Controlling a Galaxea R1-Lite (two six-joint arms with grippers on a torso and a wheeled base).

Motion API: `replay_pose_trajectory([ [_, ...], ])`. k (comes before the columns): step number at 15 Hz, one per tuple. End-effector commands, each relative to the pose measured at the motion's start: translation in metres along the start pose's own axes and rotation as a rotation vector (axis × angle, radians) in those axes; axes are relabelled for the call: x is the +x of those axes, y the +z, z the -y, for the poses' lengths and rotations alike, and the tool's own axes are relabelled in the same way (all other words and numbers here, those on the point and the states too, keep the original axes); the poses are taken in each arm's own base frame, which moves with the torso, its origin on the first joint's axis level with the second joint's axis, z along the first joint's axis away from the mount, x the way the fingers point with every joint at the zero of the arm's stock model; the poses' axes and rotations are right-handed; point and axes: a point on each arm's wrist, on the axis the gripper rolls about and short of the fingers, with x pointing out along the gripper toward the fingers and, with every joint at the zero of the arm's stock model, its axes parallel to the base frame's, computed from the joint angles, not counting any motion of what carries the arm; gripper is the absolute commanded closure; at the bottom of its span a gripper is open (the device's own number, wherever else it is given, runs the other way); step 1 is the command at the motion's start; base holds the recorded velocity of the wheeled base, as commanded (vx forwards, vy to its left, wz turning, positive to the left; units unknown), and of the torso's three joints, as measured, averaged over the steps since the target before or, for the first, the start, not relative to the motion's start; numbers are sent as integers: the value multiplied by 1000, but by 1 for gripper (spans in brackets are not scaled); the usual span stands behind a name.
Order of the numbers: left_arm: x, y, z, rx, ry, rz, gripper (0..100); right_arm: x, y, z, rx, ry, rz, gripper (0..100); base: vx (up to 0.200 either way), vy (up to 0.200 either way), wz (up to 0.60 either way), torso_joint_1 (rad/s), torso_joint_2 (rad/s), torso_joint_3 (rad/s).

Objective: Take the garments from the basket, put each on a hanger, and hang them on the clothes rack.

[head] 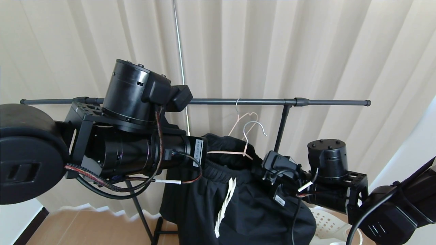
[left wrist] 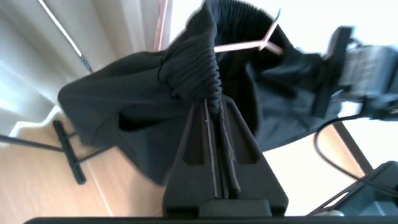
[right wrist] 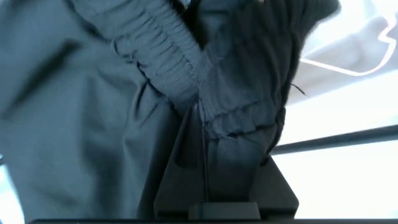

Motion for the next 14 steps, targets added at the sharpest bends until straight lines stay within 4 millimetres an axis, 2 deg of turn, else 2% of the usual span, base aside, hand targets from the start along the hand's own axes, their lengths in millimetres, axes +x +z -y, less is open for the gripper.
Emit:
replay_pose_trajectory([
  [1, 0, -9, 2, 11, -5, -28, 100, 5, -4, -1, 3, 4, 2, 100, 0, 0, 0, 0, 0, 0],
  [4, 9, -41, 3, 42, 2, -130, 100, -1, 2, 0, 66, -5, 121, 100, 0, 0, 0, 0, 0, 0],
  [10, 20, -58, 4, 53, -16, -102, 100, -12, 1, -2, 59, -32, 268, 100, 0, 0, 0, 0, 0, 0],
  [14, 22, -63, 14, 74, -50, -88, 100, -21, -1, -6, 43, -71, 339, 100, 0, 0, 0, 0, 0, 0],
])
